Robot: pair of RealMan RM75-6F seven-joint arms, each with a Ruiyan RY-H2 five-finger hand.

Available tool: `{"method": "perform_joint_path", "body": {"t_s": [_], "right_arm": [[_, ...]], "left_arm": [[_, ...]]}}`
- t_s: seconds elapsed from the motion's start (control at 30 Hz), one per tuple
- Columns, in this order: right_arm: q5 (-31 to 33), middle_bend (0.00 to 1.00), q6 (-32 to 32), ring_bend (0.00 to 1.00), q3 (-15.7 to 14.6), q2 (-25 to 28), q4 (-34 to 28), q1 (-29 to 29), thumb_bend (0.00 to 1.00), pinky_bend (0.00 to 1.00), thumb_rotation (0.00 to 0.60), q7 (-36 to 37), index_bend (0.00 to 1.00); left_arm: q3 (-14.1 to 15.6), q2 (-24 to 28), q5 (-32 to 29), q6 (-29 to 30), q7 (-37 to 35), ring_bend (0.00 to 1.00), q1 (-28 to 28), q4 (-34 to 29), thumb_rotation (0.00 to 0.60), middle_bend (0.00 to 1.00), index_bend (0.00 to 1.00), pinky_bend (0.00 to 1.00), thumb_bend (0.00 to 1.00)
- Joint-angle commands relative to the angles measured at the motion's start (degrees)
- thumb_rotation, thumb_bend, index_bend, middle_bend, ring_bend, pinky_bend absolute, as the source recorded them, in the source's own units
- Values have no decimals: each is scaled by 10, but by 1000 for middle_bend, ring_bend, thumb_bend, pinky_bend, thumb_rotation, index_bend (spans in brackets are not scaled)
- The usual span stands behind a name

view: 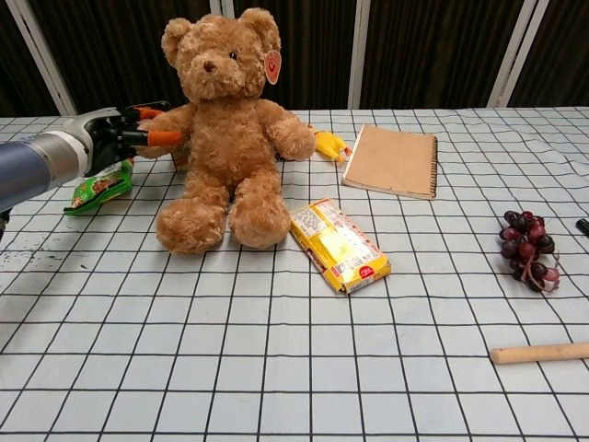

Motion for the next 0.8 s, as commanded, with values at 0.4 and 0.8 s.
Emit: {"method": "perform_joint_path", "body": {"t_s": [0.4,0.8], "right_arm": [[-4,0,3,0,-1,5,-2,-2,171,0,600,9,0],[-6,0,-1,0,-3,7,-7,-2,171,0,600,10,0]], "left_arm": [[-9,-22,12,60,10,0,1,-6,600,350,306,0,460],[-21,-44,-30,76,70,0,2,10,600,417,420,0,508]]}}
